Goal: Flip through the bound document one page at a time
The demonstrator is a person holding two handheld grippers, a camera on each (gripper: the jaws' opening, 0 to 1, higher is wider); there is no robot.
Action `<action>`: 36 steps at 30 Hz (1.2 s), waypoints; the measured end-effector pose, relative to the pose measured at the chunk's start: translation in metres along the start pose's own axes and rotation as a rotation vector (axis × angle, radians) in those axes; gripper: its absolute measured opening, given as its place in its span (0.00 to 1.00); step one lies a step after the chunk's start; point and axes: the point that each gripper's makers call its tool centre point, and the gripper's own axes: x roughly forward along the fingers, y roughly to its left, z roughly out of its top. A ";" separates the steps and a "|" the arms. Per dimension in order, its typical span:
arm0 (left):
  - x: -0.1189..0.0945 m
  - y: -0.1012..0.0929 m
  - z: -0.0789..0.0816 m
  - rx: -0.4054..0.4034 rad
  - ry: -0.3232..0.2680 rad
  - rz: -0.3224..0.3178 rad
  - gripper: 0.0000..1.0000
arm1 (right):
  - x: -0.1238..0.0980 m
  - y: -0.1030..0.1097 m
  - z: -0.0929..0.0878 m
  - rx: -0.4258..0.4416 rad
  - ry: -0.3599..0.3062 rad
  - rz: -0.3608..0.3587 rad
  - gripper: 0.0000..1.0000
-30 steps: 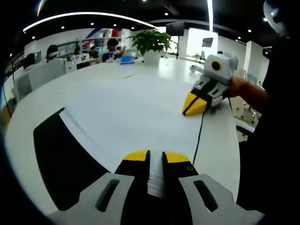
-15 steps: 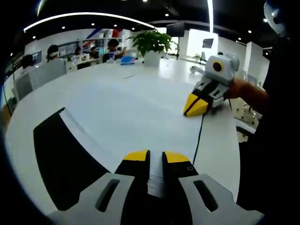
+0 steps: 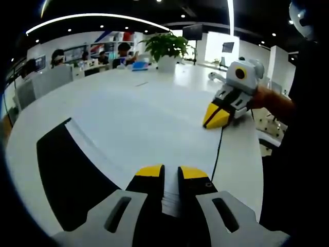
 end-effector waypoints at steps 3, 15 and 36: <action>0.000 0.000 0.000 0.000 0.001 -0.001 0.14 | 0.000 0.000 0.000 0.006 -0.005 0.000 0.02; 0.000 0.000 0.000 -0.002 0.001 -0.003 0.14 | -0.001 0.003 0.000 0.008 -0.002 0.004 0.02; -0.001 0.000 0.000 0.009 0.000 -0.004 0.14 | -0.002 0.008 -0.001 0.012 0.003 0.007 0.02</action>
